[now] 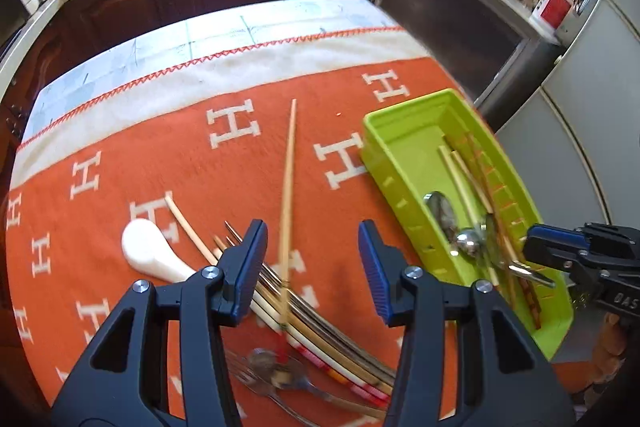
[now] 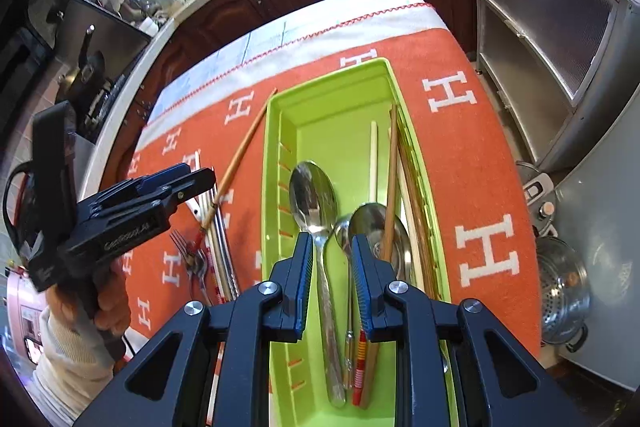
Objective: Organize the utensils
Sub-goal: 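Lower the right tool's chopstick into the tray and open while the left tool carries its chopstick, then lower the wooden chopstick into the tray with the left tool and open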
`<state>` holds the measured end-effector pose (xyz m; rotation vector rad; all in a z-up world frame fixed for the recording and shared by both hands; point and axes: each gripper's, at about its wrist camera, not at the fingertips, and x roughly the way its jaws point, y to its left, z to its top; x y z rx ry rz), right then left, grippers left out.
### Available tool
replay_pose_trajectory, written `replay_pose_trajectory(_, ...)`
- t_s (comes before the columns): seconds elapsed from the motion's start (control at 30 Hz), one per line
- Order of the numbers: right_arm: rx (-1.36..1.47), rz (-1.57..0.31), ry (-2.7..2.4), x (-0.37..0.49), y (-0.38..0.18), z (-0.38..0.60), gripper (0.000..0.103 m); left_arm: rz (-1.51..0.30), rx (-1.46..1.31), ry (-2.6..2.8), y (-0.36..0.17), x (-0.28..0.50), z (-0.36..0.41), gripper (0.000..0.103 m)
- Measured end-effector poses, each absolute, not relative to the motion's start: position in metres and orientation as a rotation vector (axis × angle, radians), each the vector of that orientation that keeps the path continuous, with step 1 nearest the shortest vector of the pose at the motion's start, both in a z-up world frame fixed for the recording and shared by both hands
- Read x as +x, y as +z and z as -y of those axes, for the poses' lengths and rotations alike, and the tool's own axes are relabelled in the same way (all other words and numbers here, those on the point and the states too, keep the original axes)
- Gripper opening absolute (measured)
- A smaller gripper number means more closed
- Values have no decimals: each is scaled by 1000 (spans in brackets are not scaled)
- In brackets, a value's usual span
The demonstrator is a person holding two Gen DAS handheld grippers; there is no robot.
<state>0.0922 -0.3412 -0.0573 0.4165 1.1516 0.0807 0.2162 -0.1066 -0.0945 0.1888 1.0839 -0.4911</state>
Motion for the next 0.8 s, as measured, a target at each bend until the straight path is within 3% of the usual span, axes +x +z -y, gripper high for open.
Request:
replay_pose_trajectory(0.1,428,-1135,92,94,-58,341,20,-1098,237,-488,-105,229,113,32)
replay_pose_trajectory(0.23,418,-1117,100,95,-58,339,20,-1123,324,-492,-124,233,129,25)
replay_pose_trajectory(0.3,417,-1109,105,95,-59,339,20,-1155,367,-470,-137,237,134,12)
replay_pose_trajectory(0.8,462,-1099,88,91,-67,346,20,-1184,336,-388,-130,217,137,4)
